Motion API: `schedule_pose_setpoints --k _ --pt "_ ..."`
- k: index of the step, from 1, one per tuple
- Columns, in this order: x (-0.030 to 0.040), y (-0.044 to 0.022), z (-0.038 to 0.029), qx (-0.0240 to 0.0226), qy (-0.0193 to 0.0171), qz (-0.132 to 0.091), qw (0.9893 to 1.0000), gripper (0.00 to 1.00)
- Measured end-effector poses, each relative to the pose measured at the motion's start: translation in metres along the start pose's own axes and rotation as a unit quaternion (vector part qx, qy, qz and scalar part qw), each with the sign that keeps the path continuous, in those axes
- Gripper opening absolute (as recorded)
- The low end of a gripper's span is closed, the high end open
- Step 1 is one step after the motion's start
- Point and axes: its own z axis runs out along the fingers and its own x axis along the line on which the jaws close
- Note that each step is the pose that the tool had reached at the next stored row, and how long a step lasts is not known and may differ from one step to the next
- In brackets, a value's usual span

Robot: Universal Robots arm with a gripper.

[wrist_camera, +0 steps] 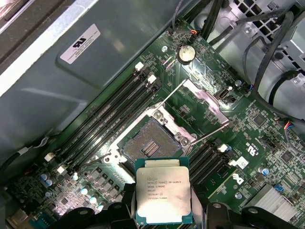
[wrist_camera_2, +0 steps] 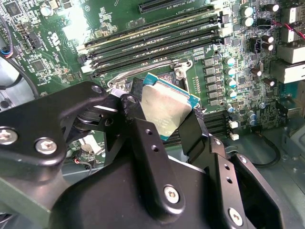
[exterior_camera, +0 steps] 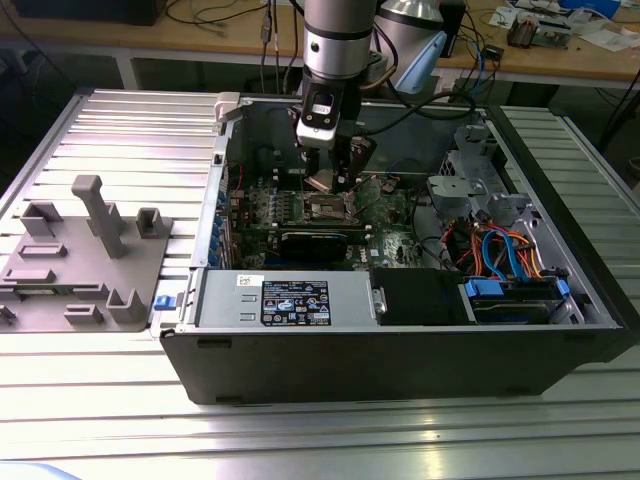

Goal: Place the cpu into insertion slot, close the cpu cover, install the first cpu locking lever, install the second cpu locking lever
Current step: 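Place the cpu into insertion slot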

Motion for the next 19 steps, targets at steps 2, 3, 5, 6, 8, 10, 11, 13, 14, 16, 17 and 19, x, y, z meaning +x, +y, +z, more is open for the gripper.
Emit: schedule_pose_setpoints --k 2,3,5,6,8,10,11,13,14,16,17,19 --pt "0.0000 0.0000 0.0001 0.0000 0.0000 0.001 1.0000 0.55" --pt "0.0000 0.0000 0.0001 0.0000 0.0000 0.001 1.0000 0.55" --pt "0.0000 0.0000 0.0002 0.0000 0.0000 0.002 1.0000 0.55" --pt "0.0000 0.0000 0.0002 0.0000 0.0000 0.002 1.0000 0.55" --pt "0.0000 0.0000 0.0002 0.0000 0.0000 0.002 1.0000 0.55" --pt "0.0000 0.0000 0.0002 0.0001 0.0000 0.003 1.0000 0.55" --pt "0.0000 0.0000 0.0002 0.0001 0.0000 0.003 1.0000 0.55" --pt "0.0000 0.0000 0.0002 0.0001 0.0000 0.004 1.0000 0.55" --pt "0.0000 0.0000 0.0002 0.0001 0.0000 0.004 1.0000 0.55" --pt "0.0000 0.0000 0.0002 0.0002 0.0001 0.005 1.0000 0.55" --pt "0.0000 0.0000 0.0003 0.0001 0.0000 0.005 1.0000 0.55" --pt "0.0000 0.0000 0.0003 0.0002 0.0000 0.006 1.0000 0.55"
